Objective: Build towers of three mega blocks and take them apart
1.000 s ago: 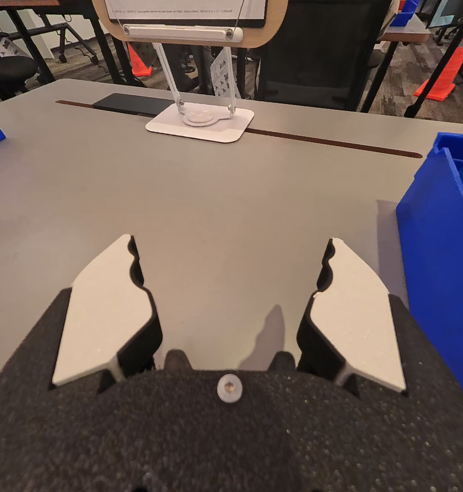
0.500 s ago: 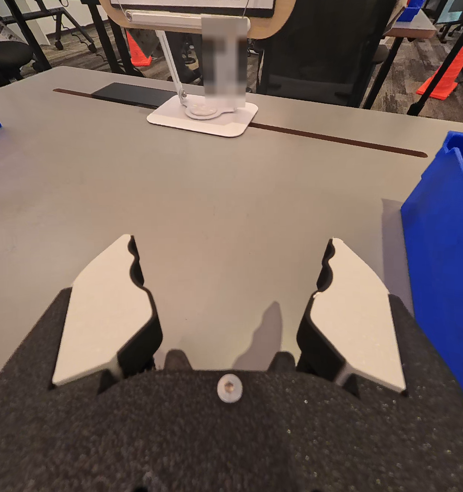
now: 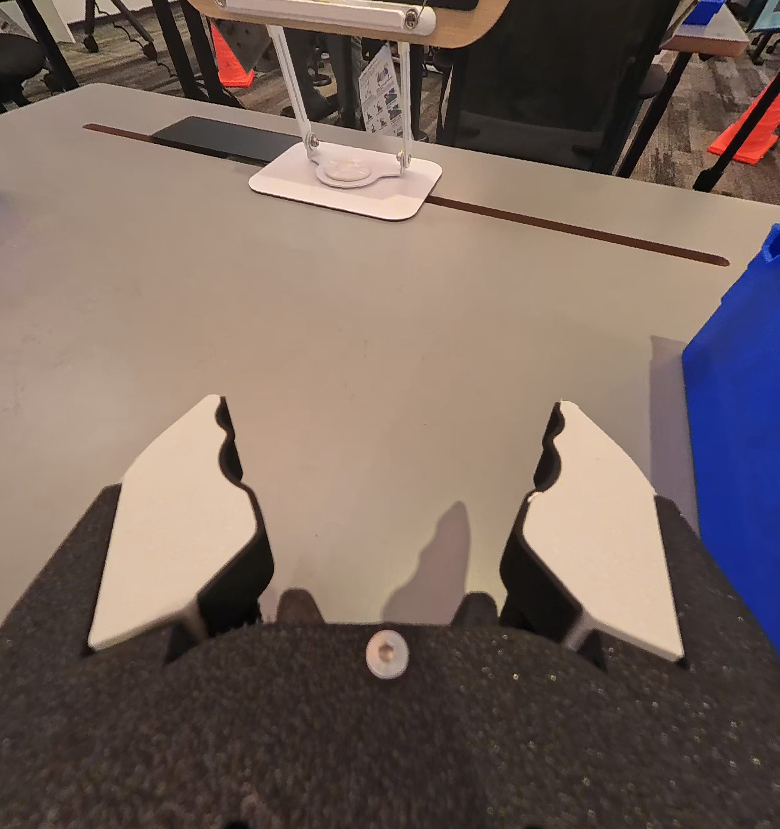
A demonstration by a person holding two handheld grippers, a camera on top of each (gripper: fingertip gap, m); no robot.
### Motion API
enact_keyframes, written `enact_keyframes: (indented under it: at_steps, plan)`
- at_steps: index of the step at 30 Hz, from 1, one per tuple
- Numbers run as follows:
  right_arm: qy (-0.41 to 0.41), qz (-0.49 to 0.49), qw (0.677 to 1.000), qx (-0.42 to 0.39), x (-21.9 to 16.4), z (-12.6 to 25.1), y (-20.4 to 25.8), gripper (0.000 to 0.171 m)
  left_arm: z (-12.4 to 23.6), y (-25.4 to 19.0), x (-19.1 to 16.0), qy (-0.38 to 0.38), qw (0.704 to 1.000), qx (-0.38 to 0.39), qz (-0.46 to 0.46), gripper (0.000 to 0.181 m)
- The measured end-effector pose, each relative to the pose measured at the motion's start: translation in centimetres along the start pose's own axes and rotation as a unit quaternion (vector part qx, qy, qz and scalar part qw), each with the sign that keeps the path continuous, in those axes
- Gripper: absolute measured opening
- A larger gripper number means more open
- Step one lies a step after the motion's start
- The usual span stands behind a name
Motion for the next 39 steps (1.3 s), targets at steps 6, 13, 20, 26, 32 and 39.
enact_keyframes:
  at_steps: [6, 13, 20, 26, 32, 39]
  plan:
    - [0.001, 0.005, 1.0, 0.002, 0.1, -0.2, 0.2, 0.128, 0.0, 1.0, -1.4, 0.034, 0.999, 0.006, -0.002, 0.04]
    - [0.003, 0.01, 1.0, -0.001, 0.0, -0.1, 0.2, 0.128, -1.4, 2.2, -1.8, 0.064, 0.998, 0.001, -0.006, 0.041]
    - [-0.006, 0.013, 1.0, -0.004, 0.6, 0.2, 0.0, 0.128, -2.5, 2.7, -2.1, 0.078, 0.997, 0.0, -0.027, 0.035]
    - [-0.009, 0.023, 1.0, -0.003, 0.7, 0.2, 0.2, 0.129, -2.9, 3.0, -2.4, 0.085, 0.996, -0.003, -0.032, 0.037]
    - [-0.011, 0.026, 1.0, -0.004, 0.9, 0.3, 0.1, 0.129, -3.1, 3.4, -2.5, 0.092, 0.995, -0.003, -0.036, 0.039]
    - [-0.015, 0.03, 0.999, -0.004, 1.2, 0.4, 0.1, 0.129, -3.4, 3.1, -2.6, 0.124, 0.991, -0.009, -0.053, 0.034]
Point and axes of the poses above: each gripper's, where its closed fingertips meet, z back along the fingers, x out of its top, y = z × x across the jaws, the point moved 2 cm from there along z, back along the fingers, and after that the axes turned 13 degrees about -x, right-handed, at the moved point
